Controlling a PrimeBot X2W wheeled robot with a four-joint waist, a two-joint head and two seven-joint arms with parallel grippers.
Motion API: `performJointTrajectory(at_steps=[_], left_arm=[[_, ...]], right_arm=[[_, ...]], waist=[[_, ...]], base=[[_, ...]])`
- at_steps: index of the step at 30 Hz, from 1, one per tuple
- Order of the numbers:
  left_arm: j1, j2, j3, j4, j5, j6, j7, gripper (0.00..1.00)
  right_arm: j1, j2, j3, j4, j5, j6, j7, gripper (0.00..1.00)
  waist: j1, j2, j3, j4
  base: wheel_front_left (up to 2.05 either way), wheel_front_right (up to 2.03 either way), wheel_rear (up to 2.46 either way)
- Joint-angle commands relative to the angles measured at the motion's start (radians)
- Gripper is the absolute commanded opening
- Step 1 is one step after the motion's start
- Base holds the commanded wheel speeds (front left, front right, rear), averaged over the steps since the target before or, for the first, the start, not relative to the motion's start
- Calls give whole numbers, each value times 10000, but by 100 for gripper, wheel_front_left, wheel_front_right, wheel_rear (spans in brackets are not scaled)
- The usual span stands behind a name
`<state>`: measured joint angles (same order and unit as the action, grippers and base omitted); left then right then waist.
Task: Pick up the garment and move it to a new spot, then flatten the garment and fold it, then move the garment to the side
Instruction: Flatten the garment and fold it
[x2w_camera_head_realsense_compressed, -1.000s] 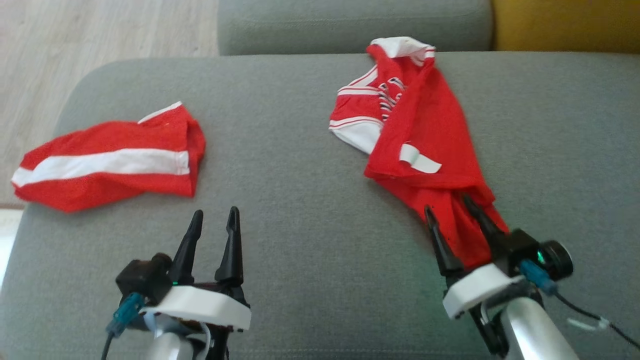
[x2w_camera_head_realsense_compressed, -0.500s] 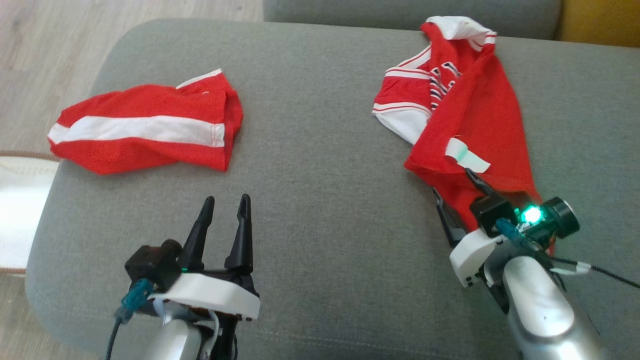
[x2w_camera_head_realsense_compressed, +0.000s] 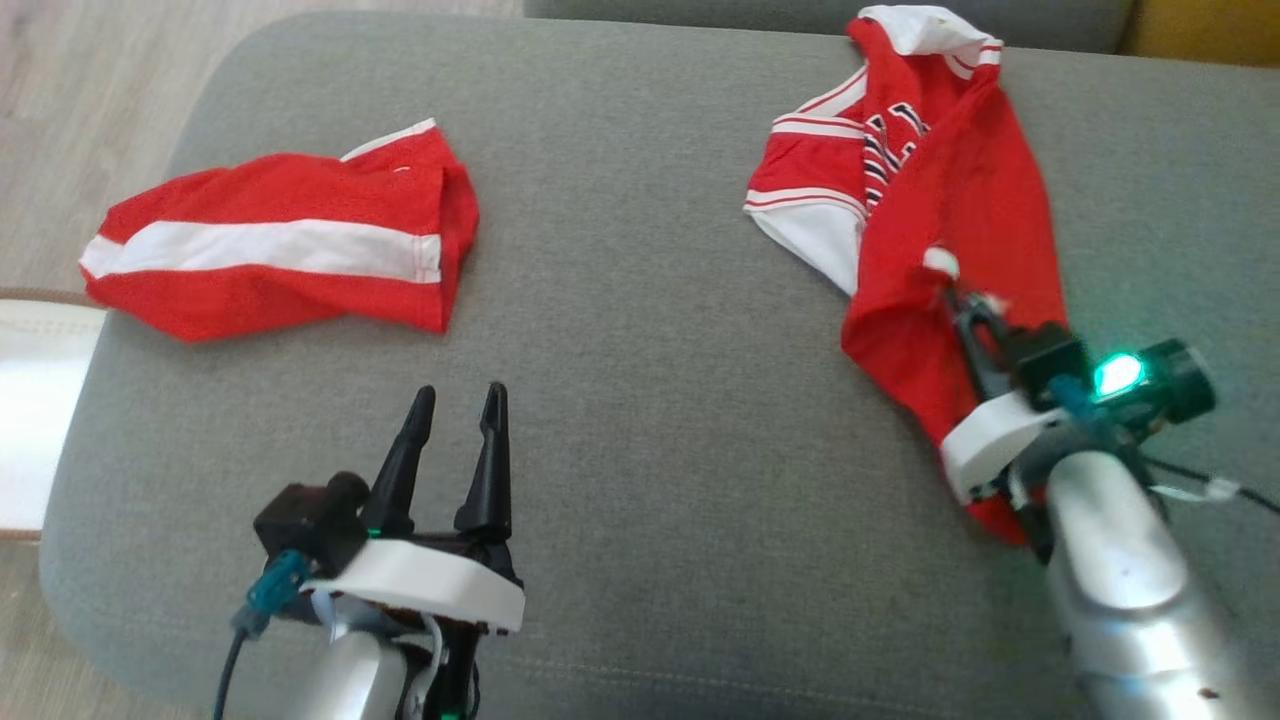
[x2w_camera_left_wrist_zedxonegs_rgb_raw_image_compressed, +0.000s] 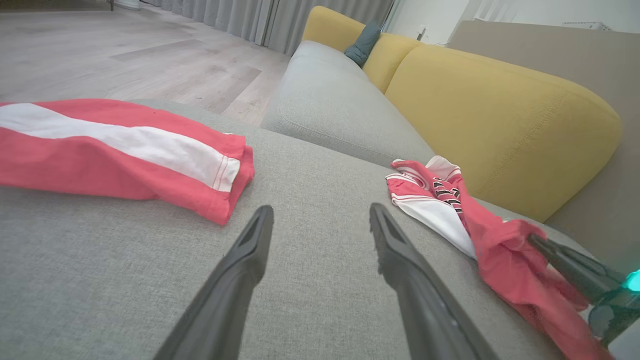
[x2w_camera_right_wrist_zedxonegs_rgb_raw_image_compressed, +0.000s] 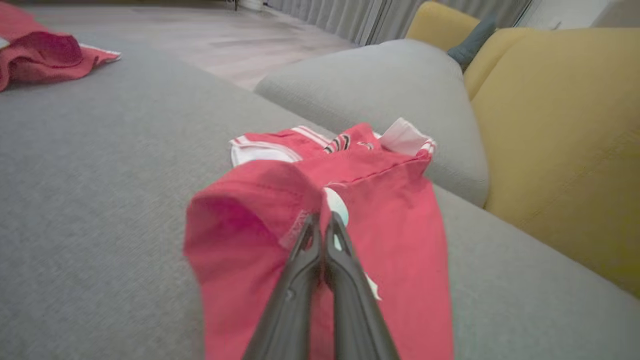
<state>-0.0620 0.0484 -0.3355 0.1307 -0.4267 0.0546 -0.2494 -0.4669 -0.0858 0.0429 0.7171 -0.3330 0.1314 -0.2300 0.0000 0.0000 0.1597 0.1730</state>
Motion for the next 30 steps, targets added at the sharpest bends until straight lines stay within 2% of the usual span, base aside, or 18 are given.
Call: performJointTrajectory(at_steps=[1, 6, 11, 16, 23, 30], left_arm=[[-427, 18, 397, -290, -17, 37, -124, 100], [-407, 18, 464, -269, 14, -5, -124, 100], [-475, 18, 378, -248, 49, -76, -124, 100], [-579, 18, 350, -216, 110, -153, -124, 100], [-732, 18, 262, -143, 189, -275, -124, 100], [-907, 18, 98, -138, 184, -293, -124, 100]], right_arm=[[-385, -133, -13, -410, 163, -7, -151, 0], [-648, -782, -1130, -969, 830, -7, -67, 0], [-1186, -2100, -2031, -1190, 1419, -7, 633, 0], [-1923, -3326, -2296, -807, 1662, -7, 1382, 0], [-3082, -4219, -2468, 45, 1561, -7, 1818, 0], [-4511, -5040, -3085, 788, 580, -7, 1942, 0]], waist=[[0, 0, -60, -151], [0, 0, -142, -517], [0, 0, -57, -685], [0, 0, 140, -661], [0, 0, 415, -415], [0, 0, 717, -27]], base=[[0, 0, 0], [0, 0, 0], [0, 0, 0], [0, 0, 0], [0, 0, 0], [0, 0, 0]])
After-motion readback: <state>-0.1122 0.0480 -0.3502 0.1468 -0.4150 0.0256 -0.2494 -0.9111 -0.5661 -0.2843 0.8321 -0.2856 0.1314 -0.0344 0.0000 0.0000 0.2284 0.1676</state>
